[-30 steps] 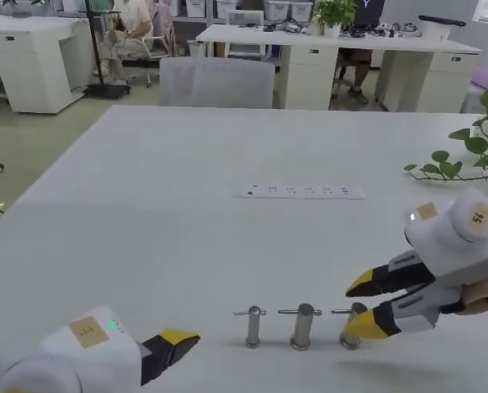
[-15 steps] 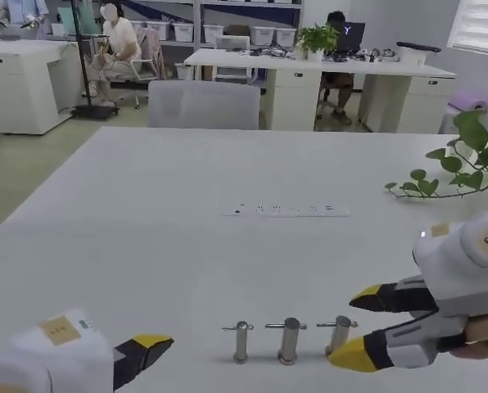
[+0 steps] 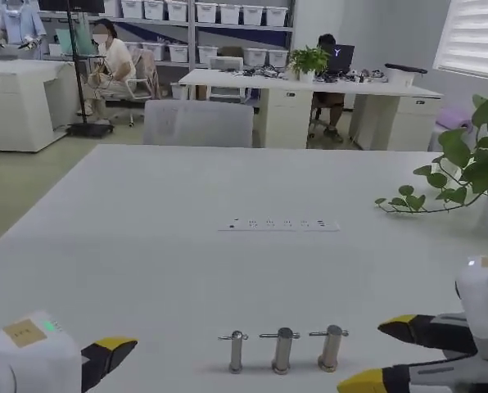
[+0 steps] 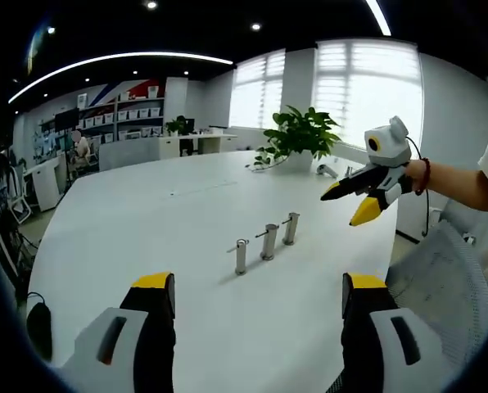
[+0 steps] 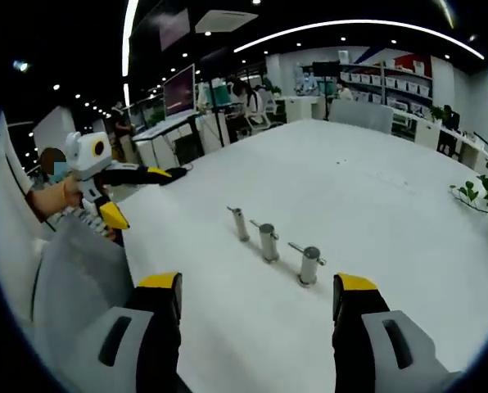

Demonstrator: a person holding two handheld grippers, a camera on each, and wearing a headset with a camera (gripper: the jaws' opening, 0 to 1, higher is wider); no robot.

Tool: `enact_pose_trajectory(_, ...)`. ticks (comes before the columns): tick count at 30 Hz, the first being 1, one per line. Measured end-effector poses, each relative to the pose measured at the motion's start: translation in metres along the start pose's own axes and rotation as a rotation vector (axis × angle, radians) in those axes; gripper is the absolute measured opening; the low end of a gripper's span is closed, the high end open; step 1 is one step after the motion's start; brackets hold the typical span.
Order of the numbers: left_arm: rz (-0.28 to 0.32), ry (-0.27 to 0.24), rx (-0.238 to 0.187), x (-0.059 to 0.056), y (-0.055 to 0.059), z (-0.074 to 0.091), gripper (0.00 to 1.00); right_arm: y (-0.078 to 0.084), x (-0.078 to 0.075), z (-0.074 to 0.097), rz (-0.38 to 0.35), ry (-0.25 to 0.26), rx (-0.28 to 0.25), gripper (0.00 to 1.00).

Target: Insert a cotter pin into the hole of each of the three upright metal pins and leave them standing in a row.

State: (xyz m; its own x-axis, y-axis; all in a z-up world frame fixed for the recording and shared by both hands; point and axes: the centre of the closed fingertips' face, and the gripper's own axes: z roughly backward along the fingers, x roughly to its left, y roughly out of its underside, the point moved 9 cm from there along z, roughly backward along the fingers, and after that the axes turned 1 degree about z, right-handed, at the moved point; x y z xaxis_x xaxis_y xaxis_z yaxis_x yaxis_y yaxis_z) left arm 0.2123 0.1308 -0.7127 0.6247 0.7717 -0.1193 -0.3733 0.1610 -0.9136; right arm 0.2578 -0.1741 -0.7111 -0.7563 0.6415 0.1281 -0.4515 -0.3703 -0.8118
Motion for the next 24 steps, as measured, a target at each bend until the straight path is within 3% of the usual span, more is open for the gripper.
enact_pose_trajectory(8,-0.007,-0.049,0.008,-0.008,0.001,0.013,0.90,0.013,0.013,0.016,-0.038,0.064,-0.056,0.79)
enact_pose_trajectory(13,-0.009,-0.071,0.013,-0.012,0.001,0.018,0.93,0.021,0.020,0.024,-0.043,0.087,-0.063,0.84)
enact_pose_trajectory(18,0.004,-0.091,0.003,-0.015,0.002,0.023,0.95,0.022,0.024,0.032,-0.052,0.078,-0.089,0.86)
enact_pose_trajectory(24,0.011,-0.108,0.003,-0.018,0.004,0.025,0.99,0.026,0.025,0.034,-0.010,0.074,-0.061,0.94)
